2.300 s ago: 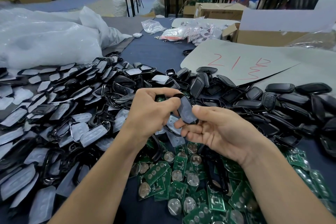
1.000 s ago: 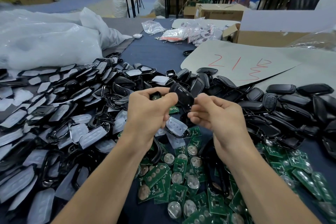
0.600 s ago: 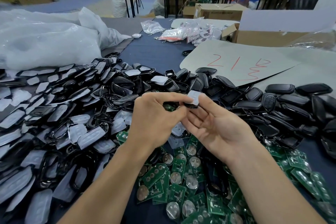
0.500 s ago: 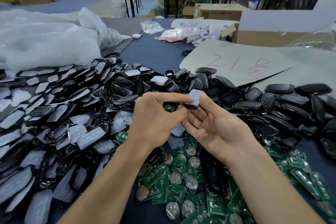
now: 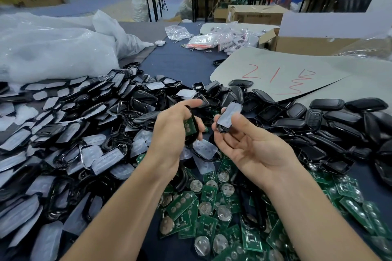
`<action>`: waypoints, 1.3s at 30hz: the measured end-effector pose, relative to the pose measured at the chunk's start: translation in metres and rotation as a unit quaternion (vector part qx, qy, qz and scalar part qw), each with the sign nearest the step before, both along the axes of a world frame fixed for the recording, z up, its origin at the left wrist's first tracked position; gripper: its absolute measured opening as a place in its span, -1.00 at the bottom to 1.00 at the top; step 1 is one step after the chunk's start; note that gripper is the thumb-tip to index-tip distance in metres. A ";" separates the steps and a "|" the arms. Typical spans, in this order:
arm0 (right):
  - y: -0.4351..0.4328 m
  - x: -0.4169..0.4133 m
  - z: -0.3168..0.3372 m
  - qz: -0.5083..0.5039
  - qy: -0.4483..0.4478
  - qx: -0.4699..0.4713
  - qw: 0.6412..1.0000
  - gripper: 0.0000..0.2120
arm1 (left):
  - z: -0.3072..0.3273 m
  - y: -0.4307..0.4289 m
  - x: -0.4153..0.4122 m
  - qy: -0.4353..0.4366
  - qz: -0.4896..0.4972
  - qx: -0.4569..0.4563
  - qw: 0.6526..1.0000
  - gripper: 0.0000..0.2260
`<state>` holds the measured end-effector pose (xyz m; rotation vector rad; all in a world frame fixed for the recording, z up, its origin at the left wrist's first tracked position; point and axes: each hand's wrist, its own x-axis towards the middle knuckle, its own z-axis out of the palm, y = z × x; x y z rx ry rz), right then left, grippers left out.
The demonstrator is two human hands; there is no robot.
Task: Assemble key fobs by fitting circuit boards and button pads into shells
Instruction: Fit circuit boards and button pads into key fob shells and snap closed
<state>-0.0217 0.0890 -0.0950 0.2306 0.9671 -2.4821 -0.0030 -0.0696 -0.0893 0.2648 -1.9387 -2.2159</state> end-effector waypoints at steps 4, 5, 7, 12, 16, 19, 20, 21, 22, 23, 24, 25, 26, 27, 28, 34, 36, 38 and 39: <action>0.000 0.001 -0.002 0.025 0.028 0.035 0.999 -0.79 | 0.000 0.002 -0.004 -0.009 0.027 -0.024 0.999 -0.70; 0.000 0.001 -0.002 0.033 0.037 0.044 0.998 -0.79 | -0.001 0.001 -0.004 -0.009 0.022 -0.036 0.999 -0.68; -0.001 0.001 -0.003 0.034 0.051 0.062 0.996 -0.75 | -0.001 0.000 -0.004 -0.004 0.010 -0.061 0.998 -0.70; -0.005 0.002 -0.005 -0.023 0.113 0.141 0.983 -0.63 | -0.001 -0.001 -0.002 -0.014 0.010 -0.091 0.996 -0.71; -0.006 0.005 -0.006 -0.041 0.178 0.223 0.958 -0.72 | -0.004 -0.002 -0.002 -0.020 0.025 -0.122 0.992 -0.71; -0.008 0.006 -0.007 -0.056 0.210 0.270 0.938 -0.72 | -0.007 -0.002 -0.003 -0.017 0.047 -0.155 0.987 -0.72; -0.009 0.006 -0.007 -0.059 0.216 0.273 0.936 -0.72 | -0.008 -0.002 -0.004 -0.016 0.052 -0.159 0.986 -0.73; -0.008 0.005 -0.007 -0.060 0.223 0.276 0.933 -0.71 | -0.008 -0.002 -0.004 -0.016 0.056 -0.162 0.985 -0.73; -0.008 0.005 -0.007 -0.059 0.229 0.281 0.930 -0.71 | -0.009 -0.002 -0.005 -0.016 0.060 -0.167 0.984 -0.73; -0.008 0.006 -0.007 -0.058 0.236 0.287 0.927 -0.71 | -0.009 -0.002 -0.005 -0.014 0.062 -0.176 0.982 -0.72; -0.008 0.006 -0.007 -0.053 0.243 0.294 0.923 -0.70 | -0.009 -0.002 -0.005 -0.012 0.063 -0.187 0.980 -0.72; -0.009 0.007 -0.007 -0.047 0.251 0.302 0.919 -0.69 | -0.009 -0.001 -0.005 -0.010 0.062 -0.196 0.979 -0.73; -0.009 0.007 -0.007 -0.041 0.259 0.309 0.914 -0.67 | -0.009 -0.001 -0.005 -0.007 0.059 -0.199 0.978 -0.74; -0.010 0.007 -0.007 -0.038 0.267 0.315 0.910 -0.65 | -0.008 -0.001 -0.005 -0.005 0.052 -0.190 0.980 -0.75; -0.010 0.007 -0.007 -0.039 0.275 0.323 0.905 -0.63 | -0.008 -0.001 -0.004 -0.002 0.044 -0.174 0.984 -0.76; -0.007 0.005 -0.010 -0.067 0.298 0.364 0.880 -0.68 | -0.006 -0.002 -0.005 -0.018 -0.047 -0.049 0.998 -0.79; -0.006 0.003 -0.011 -0.073 0.290 0.363 0.883 -0.69 | -0.005 -0.005 -0.005 -0.035 -0.085 -0.008 0.996 -0.80; -0.006 0.001 -0.012 -0.076 0.287 0.364 0.883 -0.69 | -0.004 -0.008 -0.005 -0.050 -0.113 0.016 0.992 -0.79; -0.005 0.001 -0.013 -0.077 0.288 0.368 0.881 -0.69 | -0.004 -0.010 -0.005 -0.054 -0.122 0.023 0.991 -0.78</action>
